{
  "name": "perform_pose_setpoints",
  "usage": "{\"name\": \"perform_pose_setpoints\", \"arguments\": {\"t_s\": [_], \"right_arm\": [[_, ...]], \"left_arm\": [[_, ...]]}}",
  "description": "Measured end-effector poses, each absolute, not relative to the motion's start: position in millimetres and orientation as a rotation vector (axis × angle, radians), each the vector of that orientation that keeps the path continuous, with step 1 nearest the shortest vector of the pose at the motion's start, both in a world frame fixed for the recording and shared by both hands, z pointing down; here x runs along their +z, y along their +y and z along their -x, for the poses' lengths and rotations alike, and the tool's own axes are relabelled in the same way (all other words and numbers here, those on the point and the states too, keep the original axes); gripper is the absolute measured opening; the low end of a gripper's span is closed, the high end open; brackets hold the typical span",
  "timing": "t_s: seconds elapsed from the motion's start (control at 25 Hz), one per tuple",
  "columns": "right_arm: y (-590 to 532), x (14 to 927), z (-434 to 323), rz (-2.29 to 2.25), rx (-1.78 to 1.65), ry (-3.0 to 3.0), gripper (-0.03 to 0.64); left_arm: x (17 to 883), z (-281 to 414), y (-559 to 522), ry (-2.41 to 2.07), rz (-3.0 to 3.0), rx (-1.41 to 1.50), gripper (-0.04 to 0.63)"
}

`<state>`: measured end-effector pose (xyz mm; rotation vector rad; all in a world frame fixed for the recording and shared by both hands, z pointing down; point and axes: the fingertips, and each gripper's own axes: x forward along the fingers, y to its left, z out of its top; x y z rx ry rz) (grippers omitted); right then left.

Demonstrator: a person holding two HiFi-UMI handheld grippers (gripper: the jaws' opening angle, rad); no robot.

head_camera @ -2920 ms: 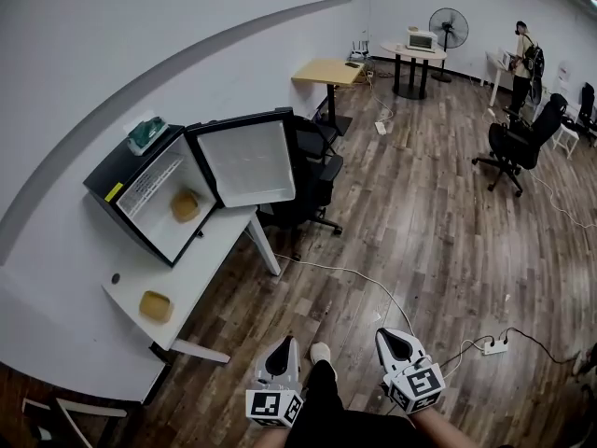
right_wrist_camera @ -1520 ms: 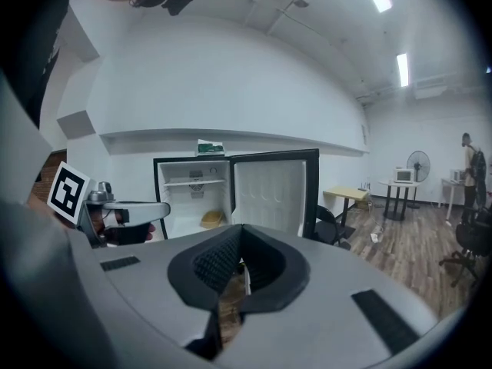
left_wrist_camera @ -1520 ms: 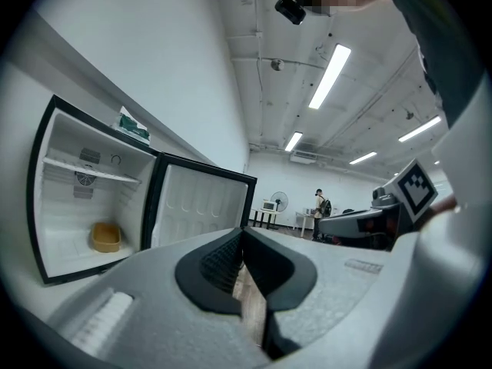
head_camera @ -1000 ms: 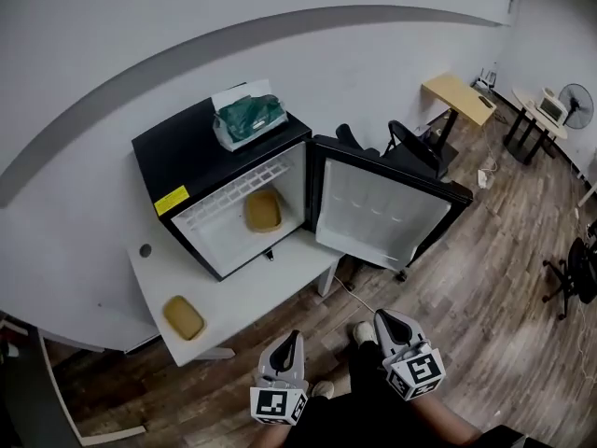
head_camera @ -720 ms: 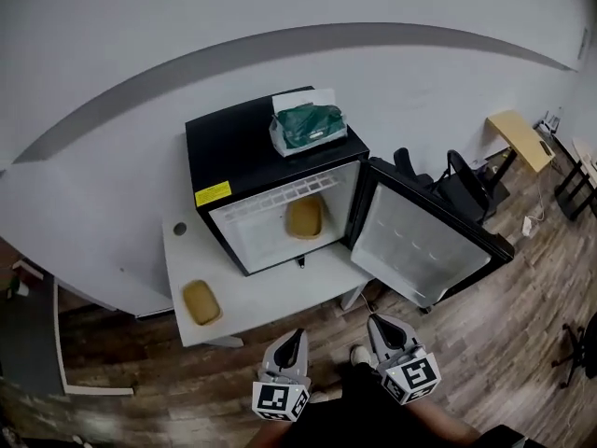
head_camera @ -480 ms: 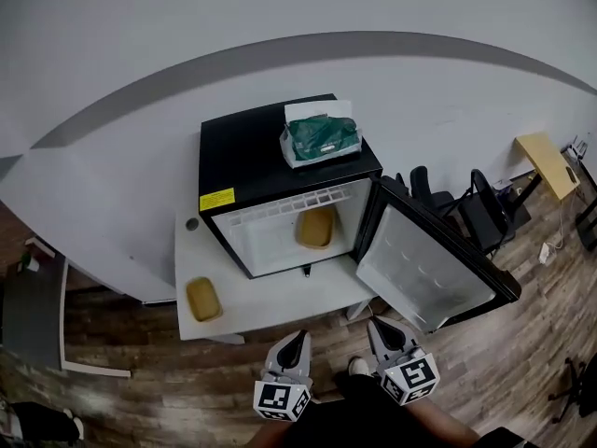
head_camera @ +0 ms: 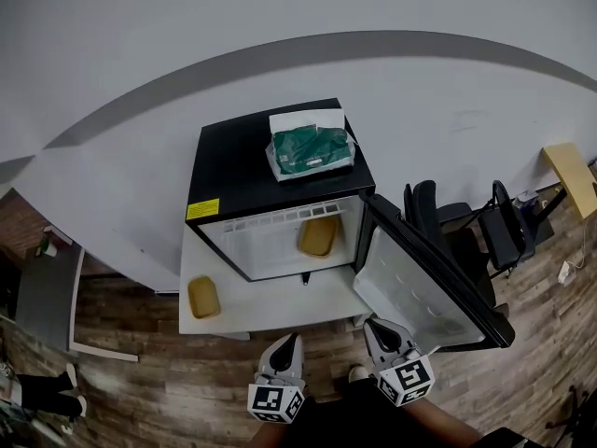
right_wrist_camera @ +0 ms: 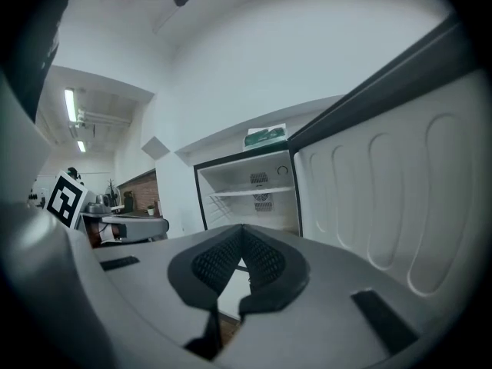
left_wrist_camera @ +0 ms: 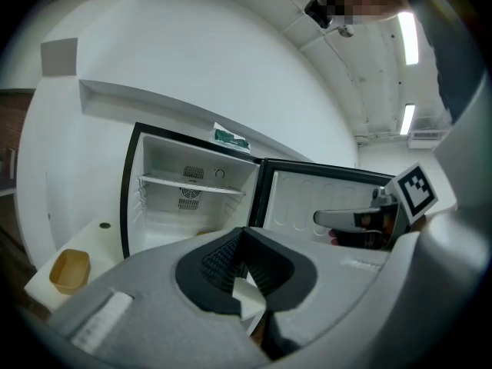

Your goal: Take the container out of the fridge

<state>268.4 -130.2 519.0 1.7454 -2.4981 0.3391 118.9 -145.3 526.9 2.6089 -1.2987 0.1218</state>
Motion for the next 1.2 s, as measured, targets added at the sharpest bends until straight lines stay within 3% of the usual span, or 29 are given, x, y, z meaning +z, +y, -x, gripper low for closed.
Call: {"name": "perform_pose_setpoints", "arguments": {"t_s": [0.64,1.0,1.2], "right_arm": [[-182,556,-225,-1.466,0.551,-2.561,0.002],[-241,571,-205,-1.465,0.364,-2.433,0.006],[-281,606,-195,-1.433,0.394,-2.361,0.076]], "left_arm": [[532,-108,-170,-1.393,-2.521,0.151,0.014],[537,-88,-196,-1.405,-2.491,0.06,0.014],[544,-78,-214,-1.405,-2.495,0.039,0.014]]}}
